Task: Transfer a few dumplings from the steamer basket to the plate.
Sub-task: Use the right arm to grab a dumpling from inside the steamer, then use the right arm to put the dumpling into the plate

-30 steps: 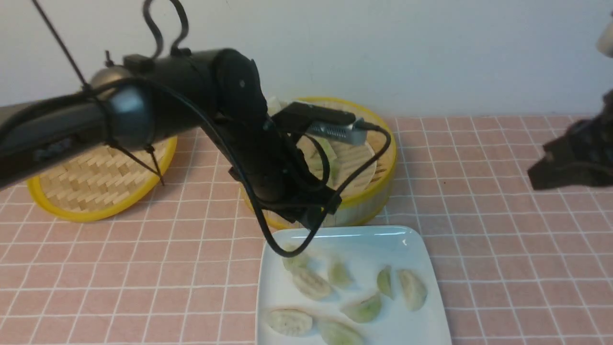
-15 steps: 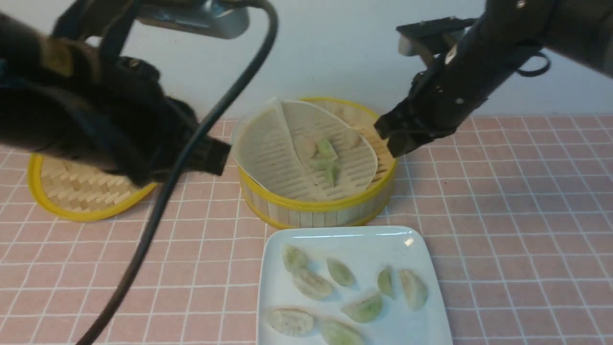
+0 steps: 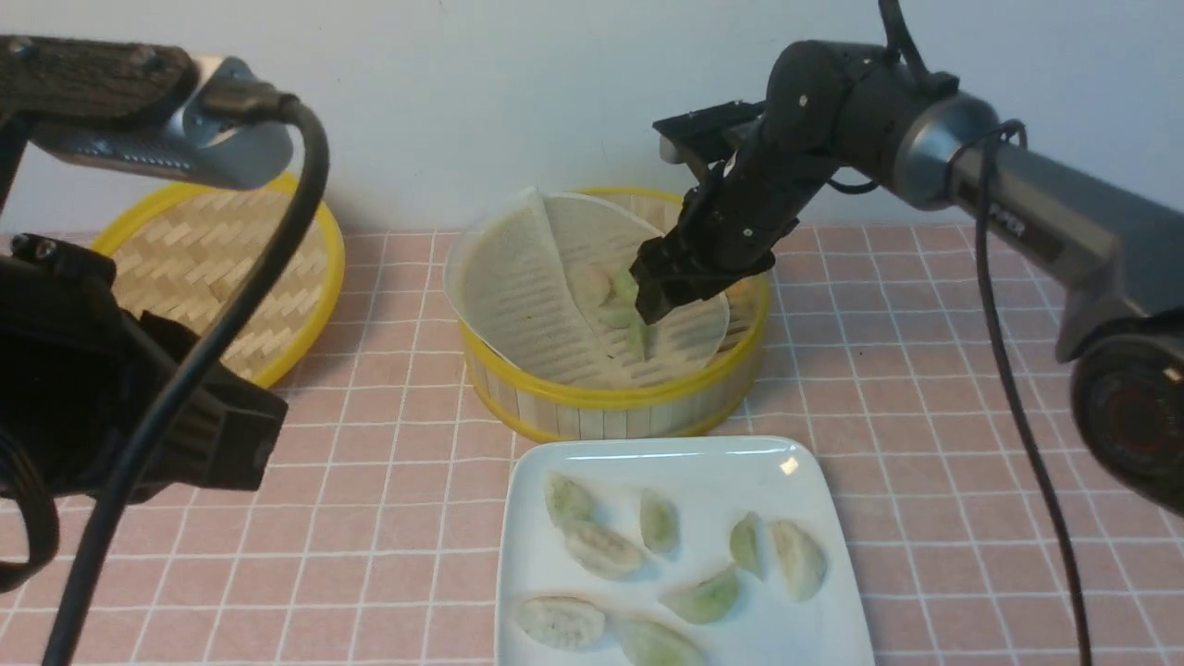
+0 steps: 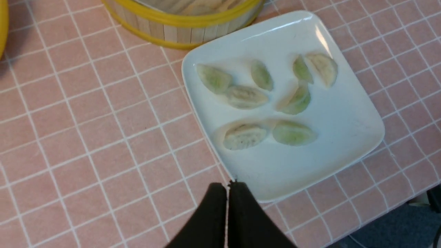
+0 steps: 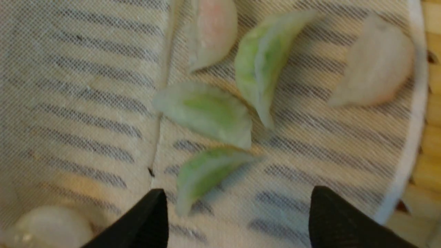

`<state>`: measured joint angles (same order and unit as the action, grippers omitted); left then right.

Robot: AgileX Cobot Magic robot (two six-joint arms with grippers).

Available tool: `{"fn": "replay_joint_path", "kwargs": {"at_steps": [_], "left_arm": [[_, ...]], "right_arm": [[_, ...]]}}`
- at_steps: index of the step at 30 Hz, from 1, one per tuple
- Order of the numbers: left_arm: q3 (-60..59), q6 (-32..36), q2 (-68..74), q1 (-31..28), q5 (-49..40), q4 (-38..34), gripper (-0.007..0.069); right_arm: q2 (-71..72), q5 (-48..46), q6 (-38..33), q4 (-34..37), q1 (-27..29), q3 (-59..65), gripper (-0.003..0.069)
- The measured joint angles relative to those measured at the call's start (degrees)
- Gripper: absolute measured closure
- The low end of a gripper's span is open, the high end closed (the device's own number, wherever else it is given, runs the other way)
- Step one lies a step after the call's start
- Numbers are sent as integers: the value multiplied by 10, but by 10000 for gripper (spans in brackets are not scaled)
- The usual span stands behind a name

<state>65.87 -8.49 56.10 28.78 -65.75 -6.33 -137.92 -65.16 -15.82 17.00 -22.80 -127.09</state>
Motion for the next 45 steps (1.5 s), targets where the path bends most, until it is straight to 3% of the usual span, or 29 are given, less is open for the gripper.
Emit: {"fn": "replay_joint_path", "kwargs": {"at_steps": [11, 15, 16, 17, 19, 27, 33, 36, 39, 42, 45], "left_arm": [[-1, -10, 0, 0, -17, 23, 631], [-1, -10, 0, 0, -18, 24, 631], [-1, -10, 0, 0, -18, 24, 631], [-1, -10, 0, 0, -18, 24, 631], [-1, -10, 0, 0, -18, 24, 631], [-1, -10, 0, 0, -19, 29, 631], [-1, -10, 0, 0, -34, 46, 631], [-1, -11, 0, 0, -41, 53, 631], [-1, -11, 0, 0, -37, 53, 631], [-1, -11, 0, 0, -23, 54, 631], [-1, -11, 0, 0, -20, 54, 631]], "right_arm": [[-56, 22, -21, 6, -16, -32, 159], [-58, 22, -6, -9, -17, -35, 251], [-59, 15, 6, -18, -17, -41, 326], [-59, 11, 9, -21, -17, -43, 347], [-60, -39, 28, -40, -17, -69, 524], [-18, -61, 72, -58, -18, -113, 510], [138, -59, 81, -59, -18, 65, 510], [264, -60, 81, -35, -18, 252, 510], [304, -52, 66, -5, -18, 362, 510], [309, 18, 25, 53, -19, 461, 510], [291, 69, -7, 81, -23, 496, 502]]}}
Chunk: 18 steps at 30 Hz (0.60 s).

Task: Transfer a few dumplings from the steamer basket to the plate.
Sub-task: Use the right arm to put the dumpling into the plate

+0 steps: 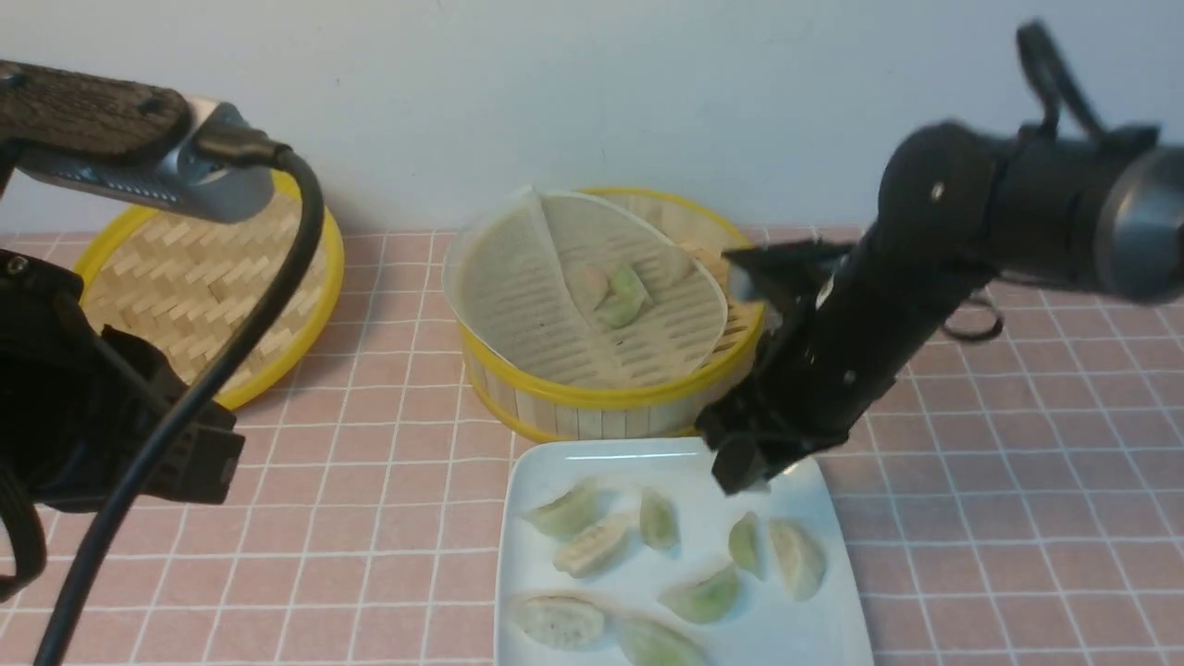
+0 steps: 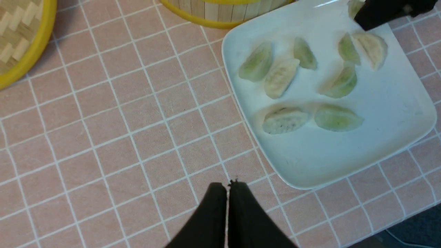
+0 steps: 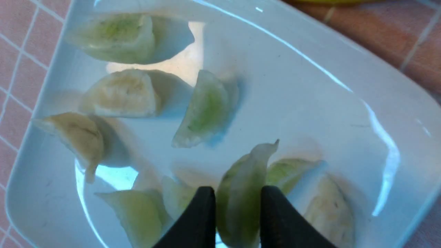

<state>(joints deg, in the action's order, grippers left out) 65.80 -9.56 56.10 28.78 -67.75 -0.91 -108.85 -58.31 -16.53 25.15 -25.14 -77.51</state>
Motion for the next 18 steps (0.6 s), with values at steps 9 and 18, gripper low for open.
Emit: {"fn": "replay_joint_path", "kwargs": {"at_steps": [9, 18], "left_arm": [[0, 0, 0, 0, 2, 1, 631], [0, 0, 0, 0, -3, 1, 631]], "right_arm": [[-33, 36, -24, 18, -13, -17, 225], [-72, 50, 12, -30, 14, -217, 158]]}}
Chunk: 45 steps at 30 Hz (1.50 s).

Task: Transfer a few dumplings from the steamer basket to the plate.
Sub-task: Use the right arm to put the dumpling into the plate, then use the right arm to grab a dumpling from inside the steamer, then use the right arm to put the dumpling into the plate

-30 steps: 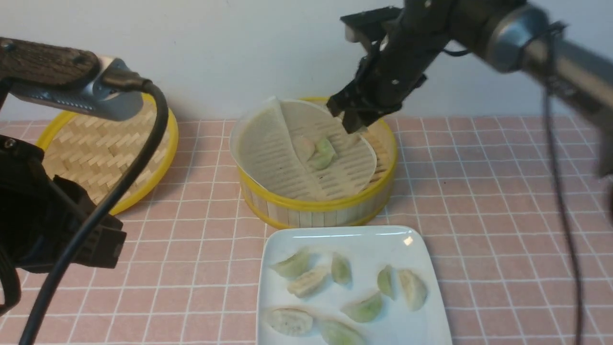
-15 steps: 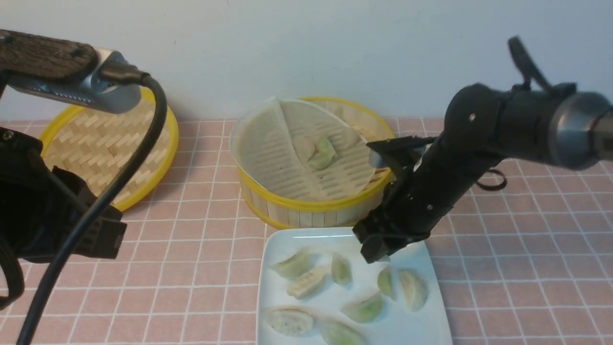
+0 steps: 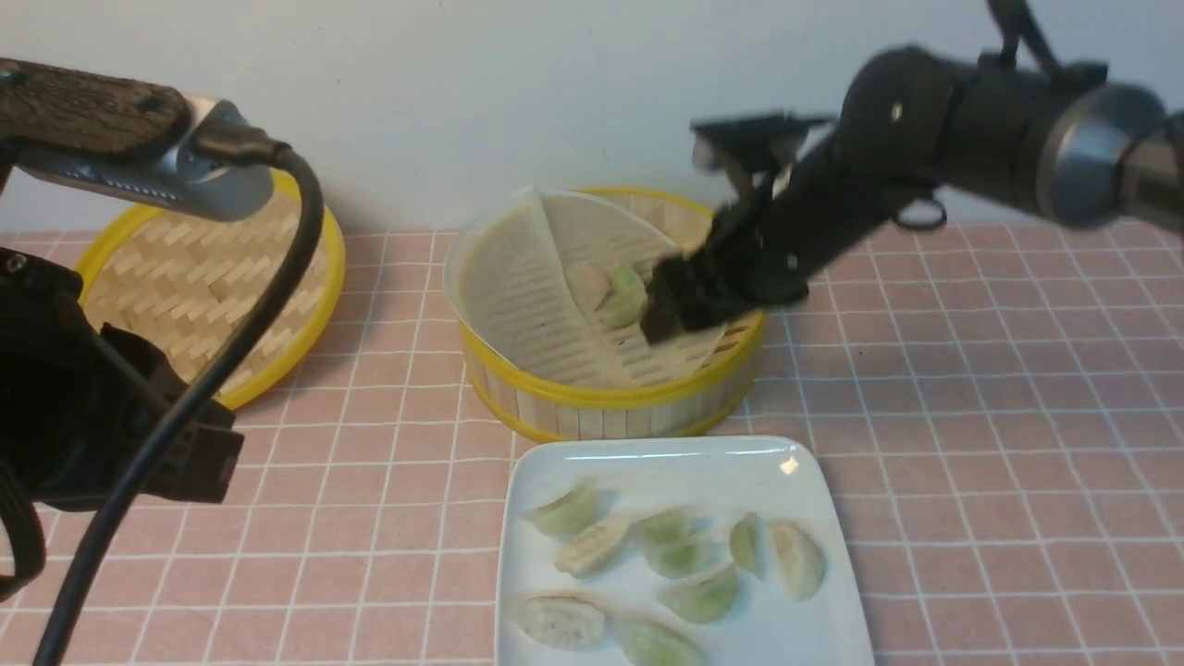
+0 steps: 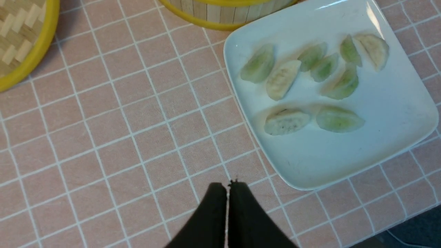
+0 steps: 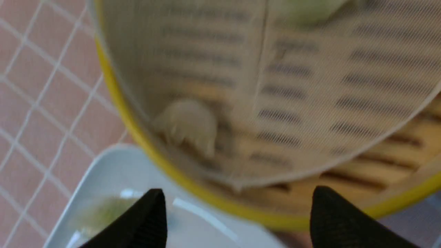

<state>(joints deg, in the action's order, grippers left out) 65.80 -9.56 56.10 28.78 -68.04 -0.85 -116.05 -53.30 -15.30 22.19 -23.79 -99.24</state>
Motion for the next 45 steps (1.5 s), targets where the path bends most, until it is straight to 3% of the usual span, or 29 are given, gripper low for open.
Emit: {"fn": "replay_joint_path", "kwargs": {"at_steps": [5, 14, 22, 30, 34, 39, 43, 45], "left_arm": [[0, 0, 0, 0, -7, -1, 631], [0, 0, 0, 0, -37, -2, 631], [0, 0, 0, 0, -37, -2, 631], [0, 0, 0, 0, -37, -2, 631], [0, 0, 0, 0, -37, -2, 631], [0, 0, 0, 0, -37, -3, 631], [0, 0, 0, 0, -38, -2, 631], [0, 0, 0, 0, -38, -2, 631]], "right_arm": [[-119, -40, -23, -32, 10, -192, 162], [-294, -75, -39, -56, 10, -400, 164], [-339, -55, -54, -57, 10, -427, 223], [-348, -75, -55, -55, 10, -446, 499], [-350, -160, -30, -56, 10, -515, 498], [-335, -181, 27, -74, 10, -574, 498], [-288, -185, 67, -81, 10, -529, 498], [-207, -184, 71, -74, 10, -430, 498]]}}
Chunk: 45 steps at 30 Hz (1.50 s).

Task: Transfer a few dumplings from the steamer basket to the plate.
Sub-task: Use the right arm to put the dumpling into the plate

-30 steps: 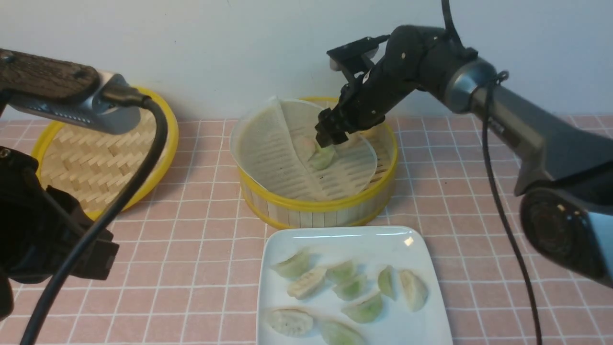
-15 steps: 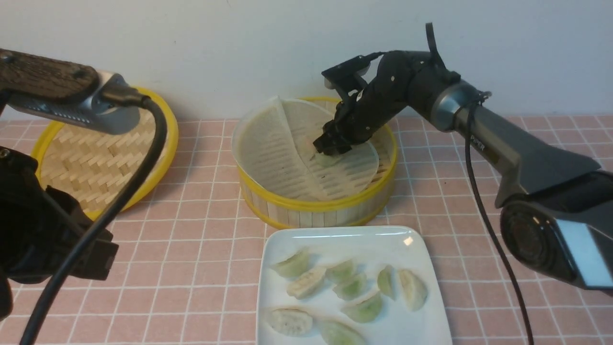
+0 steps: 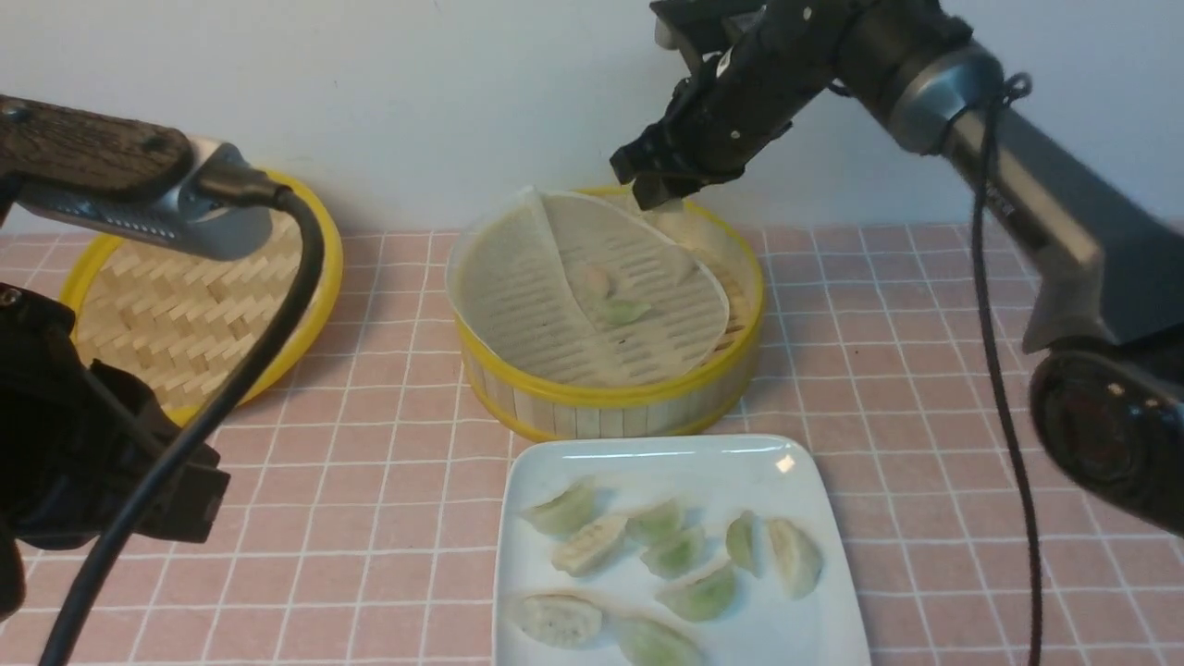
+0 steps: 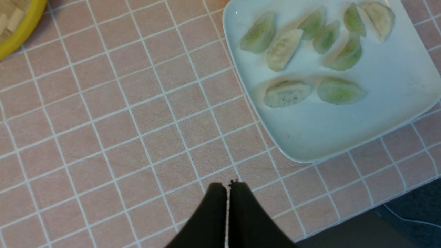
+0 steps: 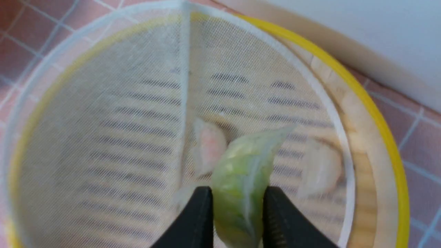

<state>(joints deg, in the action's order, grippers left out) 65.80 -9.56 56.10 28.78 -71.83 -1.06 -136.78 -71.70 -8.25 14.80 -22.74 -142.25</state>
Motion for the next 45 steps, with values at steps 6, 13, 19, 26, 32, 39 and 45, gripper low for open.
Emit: {"fn": "replay_joint_path", "kwargs": {"at_steps": [6, 13, 19, 26, 32, 39, 45], "left_arm": [[0, 0, 0, 0, 0, 0, 631], [0, 2, 0, 0, 17, -1, 631], [0, 5, 0, 0, 12, -1, 631], [0, 6, 0, 0, 12, -1, 631], [0, 6, 0, 0, 1, -7, 631], [0, 6, 0, 0, 1, -10, 631], [0, 6, 0, 0, 4, -12, 631]], "right_arm": [[217, 4, -3, 10, -13, 326, 498], [414, 89, -3, 58, -81, 710, 498], [416, 204, -3, 58, -106, 841, 494], [391, 236, 7, 56, -106, 836, 305], [422, 150, 31, 14, -106, 780, 229], [625, 73, 96, -67, -106, 772, 531], [878, 150, 159, -145, -106, 832, 664]]}}
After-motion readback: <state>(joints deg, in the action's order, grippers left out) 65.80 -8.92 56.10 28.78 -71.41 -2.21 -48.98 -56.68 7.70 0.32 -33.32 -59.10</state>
